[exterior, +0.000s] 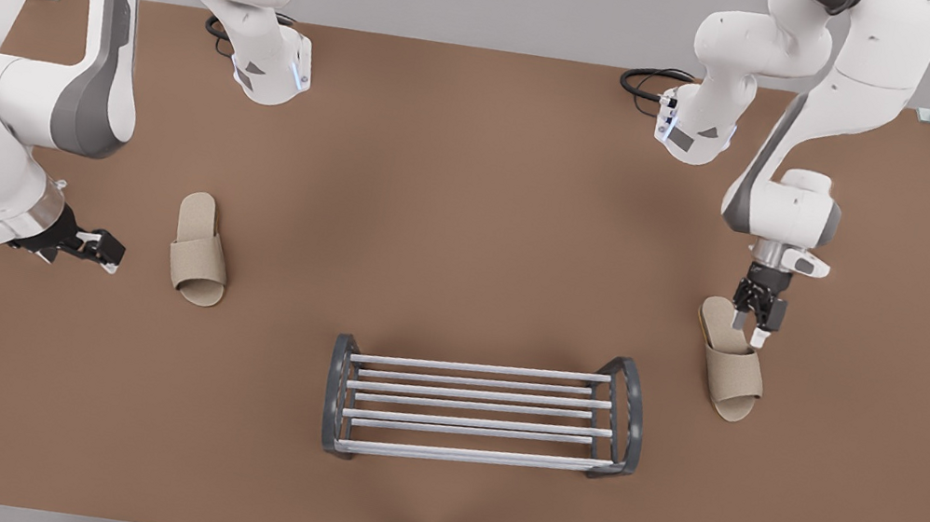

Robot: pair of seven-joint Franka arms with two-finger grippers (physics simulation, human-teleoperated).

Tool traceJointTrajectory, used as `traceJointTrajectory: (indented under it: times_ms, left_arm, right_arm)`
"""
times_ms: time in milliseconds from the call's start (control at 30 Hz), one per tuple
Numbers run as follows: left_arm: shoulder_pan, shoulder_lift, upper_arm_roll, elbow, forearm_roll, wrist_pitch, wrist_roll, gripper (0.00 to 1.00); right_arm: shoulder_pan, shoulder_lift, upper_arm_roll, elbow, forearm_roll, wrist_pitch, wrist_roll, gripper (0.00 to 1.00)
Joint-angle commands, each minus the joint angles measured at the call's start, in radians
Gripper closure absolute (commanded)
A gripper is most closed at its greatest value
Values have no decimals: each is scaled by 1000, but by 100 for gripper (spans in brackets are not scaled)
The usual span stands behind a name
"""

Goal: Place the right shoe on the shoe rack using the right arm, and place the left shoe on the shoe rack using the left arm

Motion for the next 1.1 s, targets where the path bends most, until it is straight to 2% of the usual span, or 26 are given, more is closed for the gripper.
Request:
traceJointTrajectory:
  times_ms: [0, 100, 200, 267, 333, 367, 400, 433, 467, 533, 567, 633, 667, 700, 733, 767, 867, 900, 933, 967, 1067]
  left_arm:
    - [-3, 16, 0, -1, -221, -81, 1272, 0]
    - [-3, 46, -2, 7, -305, -131, 1268, 0]
    - [-1, 65, -2, 16, -327, -135, 1262, 0]
    - [0, 80, -2, 25, -342, -139, 1259, 0]
    - [3, 89, -3, 39, -406, -142, 1236, 0]
    - [13, 89, -3, 39, -420, -142, 1180, 0]
    - [20, 95, -3, 37, -420, -138, 1099, 0]
    - [20, 103, -3, 39, -422, -132, 961, 0]
    - [20, 103, -5, 37, -426, -128, 880, 0]
    - [20, 103, -5, 39, -431, -128, 805, 0]
    - [20, 105, -5, 39, -437, -128, 777, 0]
    - [22, 115, -6, 53, -438, -128, 719, 0]
    - [22, 117, -9, 53, -437, -127, 662, 0]
    - [20, 125, -9, 54, -437, -127, 611, 0]
    - [22, 132, -12, 70, -437, -127, 555, 0]
    - [22, 137, -12, 83, -437, -121, 512, 0]
    - [30, 152, -17, 99, -437, -121, 449, 0]
    - [34, 154, -17, 109, -437, -119, 403, 0]
    - [36, 161, -17, 119, -435, -119, 357, 0]
    - [37, 166, -20, 125, -435, -119, 323, 0]
    - [45, 178, -32, 129, -437, -121, 281, 0]
  right_arm:
    - [2, -1, 0, 1, 1, -13, 1, 0]
    - [7, 1, 0, 19, -4, -13, 6, 0]
    - [28, 39, 71, -12, -116, 5, -42, 0]
    - [25, 22, 72, -94, -159, 143, -205, 0]
    - [5, -99, 66, -352, -179, 466, -574, 0]
    - [2, -137, 66, -401, -183, 521, -697, 0]
    - [-3, -180, 66, -495, -206, 677, -824, 0]
    - [-27, -239, 63, -634, -206, 929, -1003, 0]
    - [-56, -234, 63, -711, -208, 1160, -1198, 0]
    - [-72, -216, 63, -880, -250, 1573, -1307, 0]
    - [-147, -170, 63, -883, -451, 1667, -1301, 0]
    - [-187, -188, 63, -898, -602, 1668, -1272, 0]
    - [-222, -251, 42, -944, -795, 1670, -1263, 0]
    - [-223, -259, 3, -944, -955, 1671, -1219, 0]
    - [-225, -260, -57, -912, -1220, 1671, -1214, 0]
    - [-224, -262, -127, -884, -1389, 1671, -1214, 0]
    - [-193, -274, -130, -897, -1438, 1671, -1198, 0]
    - [-179, -286, -126, -910, -1467, 1671, -1108, 0]
    - [-170, -297, -123, -909, -1617, 1671, -908, 0]
    - [-113, -288, -121, -904, -1668, 1668, -783, 0]
    - [-89, -208, -120, -863, -1664, 1667, -692, 0]
